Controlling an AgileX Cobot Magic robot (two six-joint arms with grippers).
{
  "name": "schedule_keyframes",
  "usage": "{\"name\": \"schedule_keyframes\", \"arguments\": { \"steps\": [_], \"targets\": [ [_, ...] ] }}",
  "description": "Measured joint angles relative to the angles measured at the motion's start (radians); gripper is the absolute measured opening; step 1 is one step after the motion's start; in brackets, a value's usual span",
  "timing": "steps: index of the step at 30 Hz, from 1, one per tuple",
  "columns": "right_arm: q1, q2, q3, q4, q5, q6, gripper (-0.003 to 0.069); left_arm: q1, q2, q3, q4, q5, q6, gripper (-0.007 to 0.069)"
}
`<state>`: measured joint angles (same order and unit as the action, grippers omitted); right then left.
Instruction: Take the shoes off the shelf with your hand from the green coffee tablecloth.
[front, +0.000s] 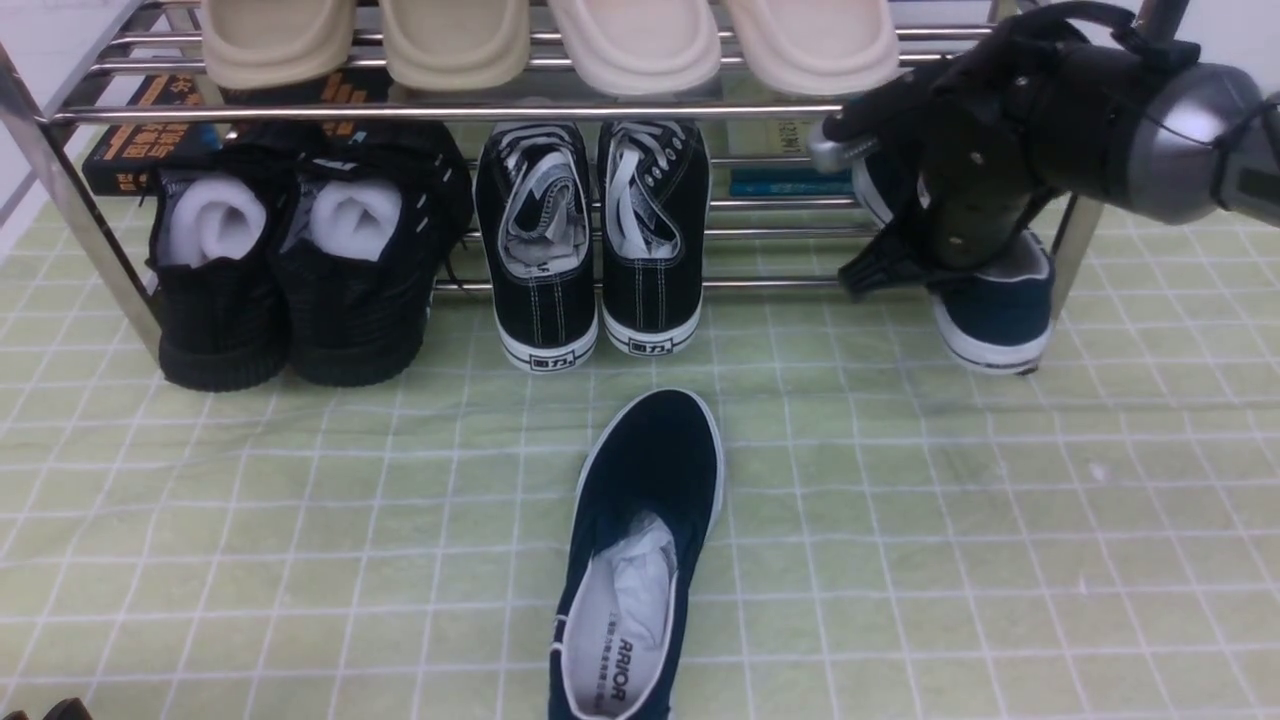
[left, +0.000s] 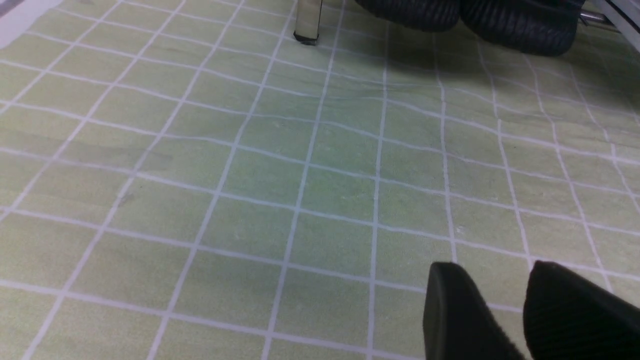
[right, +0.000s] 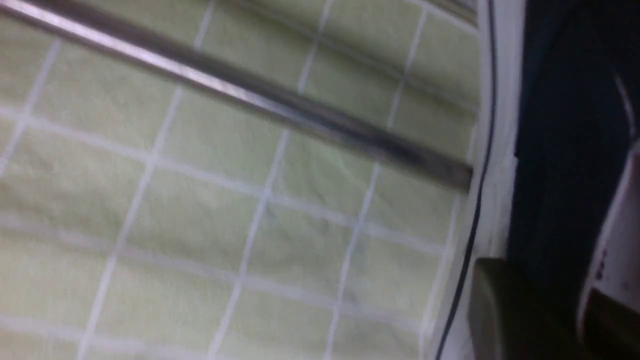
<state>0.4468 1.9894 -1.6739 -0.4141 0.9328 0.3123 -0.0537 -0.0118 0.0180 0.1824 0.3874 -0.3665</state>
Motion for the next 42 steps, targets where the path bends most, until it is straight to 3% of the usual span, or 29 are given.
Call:
{"name": "schedule_keyframes", "arguments": {
  "steps": [7,14,19,23,25,31,42],
  "targets": [
    [0.107,-0.157,0.003,0.076,0.305,0.001,0.0016,0.000,0.000,0.000,0.000,0.000,0.000,0.0242],
    [0.208,-0.363,0.139,0.281,0.307,0.037,0.0016,0.000,0.000,0.000,0.000,0.000,0.000,0.0242],
    [0.309,-0.433,0.308,0.333,0.310,0.175,0.0016,0.000,0.000,0.000,0.000,0.000,0.000,0.0242],
    [0.355,-0.428,0.384,0.323,0.243,0.269,0.0016,0.000,0.000,0.000,0.000,0.000,0.000,0.0242],
    [0.376,-0.403,0.428,0.308,0.117,0.350,0.0018,0.000,0.000,0.000,0.000,0.000,0.000,0.0242],
    [0.382,-0.312,0.439,0.273,-0.060,0.414,0.0020,0.000,0.000,0.000,0.000,0.000,0.000,0.0242],
    [0.383,-0.230,0.439,0.226,-0.113,0.520,0.0026,0.000,0.000,0.000,0.000,0.000,0.000,0.0242]
  ]
}}
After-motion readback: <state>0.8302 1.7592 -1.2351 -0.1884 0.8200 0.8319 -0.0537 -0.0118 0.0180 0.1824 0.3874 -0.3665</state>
